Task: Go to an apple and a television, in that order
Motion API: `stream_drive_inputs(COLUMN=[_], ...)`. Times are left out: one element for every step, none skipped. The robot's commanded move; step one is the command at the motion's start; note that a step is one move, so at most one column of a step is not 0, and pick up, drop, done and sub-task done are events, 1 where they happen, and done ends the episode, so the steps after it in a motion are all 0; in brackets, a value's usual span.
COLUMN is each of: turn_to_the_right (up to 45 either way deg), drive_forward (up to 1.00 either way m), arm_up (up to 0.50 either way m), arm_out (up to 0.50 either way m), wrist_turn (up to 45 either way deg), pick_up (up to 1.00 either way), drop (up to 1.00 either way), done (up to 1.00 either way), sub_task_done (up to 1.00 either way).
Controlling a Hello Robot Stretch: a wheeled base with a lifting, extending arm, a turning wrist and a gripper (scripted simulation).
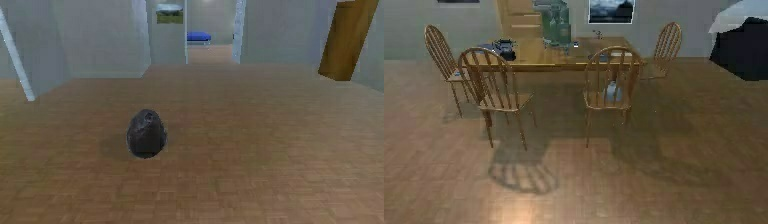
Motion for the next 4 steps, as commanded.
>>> stream_drive_inputs(turn_to_the_right=[-39.0, 0.0, 0.0, -3.0], drive_forward=[0.00, 0.50, 1.00, 0.00], arm_up=[0.00, 0.00, 0.00, 0.00], arm_out=[0.00, 0.00, 0.00, 0.00], wrist_turn=[0.0, 0.0, 0.0, 0.0], pick_up=[0.00, 0.00, 0.00, 0.00], drop=[0.00, 0.00, 0.00, 0.00], done=[0.00, 0.00, 0.00, 0.00], sub_task_done=[0.00, 0.00, 0.00, 0.00])
